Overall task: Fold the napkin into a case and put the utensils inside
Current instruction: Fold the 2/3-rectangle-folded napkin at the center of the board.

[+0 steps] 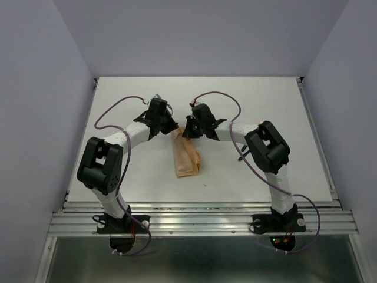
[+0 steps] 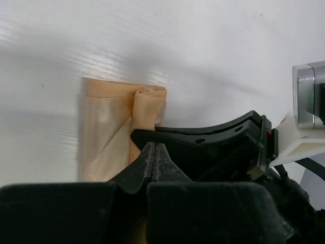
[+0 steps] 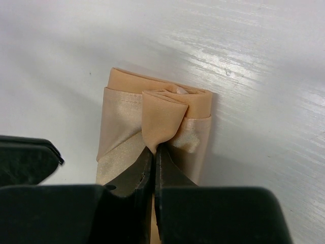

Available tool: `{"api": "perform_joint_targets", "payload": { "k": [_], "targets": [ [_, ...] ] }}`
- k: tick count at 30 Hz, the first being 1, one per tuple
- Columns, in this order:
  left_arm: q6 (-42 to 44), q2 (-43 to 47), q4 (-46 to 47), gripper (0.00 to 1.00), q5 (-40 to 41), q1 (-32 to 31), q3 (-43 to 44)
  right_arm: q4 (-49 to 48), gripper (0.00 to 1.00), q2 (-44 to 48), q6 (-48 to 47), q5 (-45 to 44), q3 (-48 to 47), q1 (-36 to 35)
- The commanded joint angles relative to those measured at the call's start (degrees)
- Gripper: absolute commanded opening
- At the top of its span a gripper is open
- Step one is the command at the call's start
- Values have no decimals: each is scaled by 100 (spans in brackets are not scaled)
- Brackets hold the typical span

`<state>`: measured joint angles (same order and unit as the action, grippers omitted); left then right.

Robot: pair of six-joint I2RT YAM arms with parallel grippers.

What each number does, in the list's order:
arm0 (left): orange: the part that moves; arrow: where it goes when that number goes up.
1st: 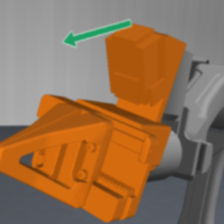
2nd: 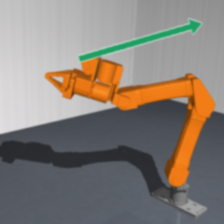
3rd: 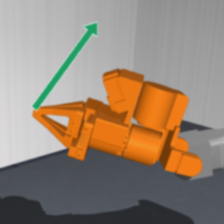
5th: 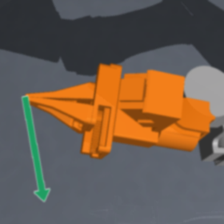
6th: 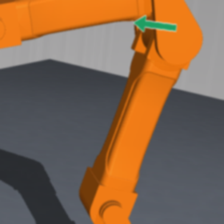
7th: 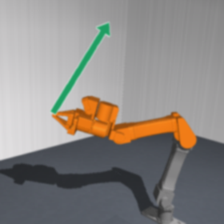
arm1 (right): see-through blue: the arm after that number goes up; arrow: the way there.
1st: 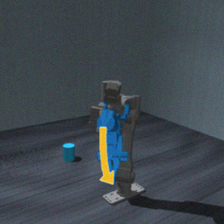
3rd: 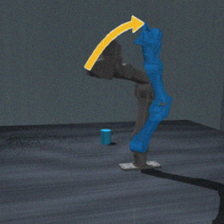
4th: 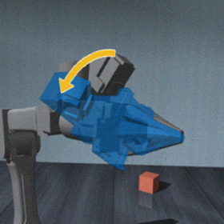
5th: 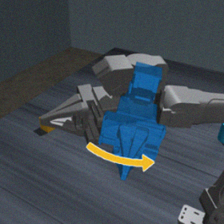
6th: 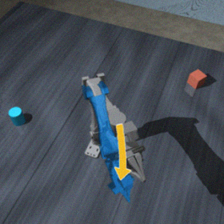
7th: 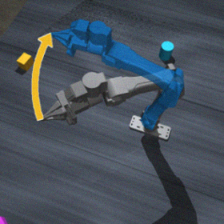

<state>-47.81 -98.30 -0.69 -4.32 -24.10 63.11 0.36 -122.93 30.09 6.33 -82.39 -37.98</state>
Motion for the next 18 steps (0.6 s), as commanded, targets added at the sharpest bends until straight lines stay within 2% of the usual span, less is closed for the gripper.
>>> {"api": "perform_joint_targets", "payload": {
  "k": [1,8,11,18],
  "targets": [
    [281,311,-204,0,1,291,-386,245,1,-187,-301,44,127,-52],
    [431,171,15,0,-95,467,-914,350,1,-126,-381,123,65,-52],
    [387,13,499,0,-52,450,-1142,403,1,-117,-389,114,-22,-52],
    [369,-418,710,0,-306,362,-1126,588,1,-38,-416,71,-190,-52]
  ]
}}
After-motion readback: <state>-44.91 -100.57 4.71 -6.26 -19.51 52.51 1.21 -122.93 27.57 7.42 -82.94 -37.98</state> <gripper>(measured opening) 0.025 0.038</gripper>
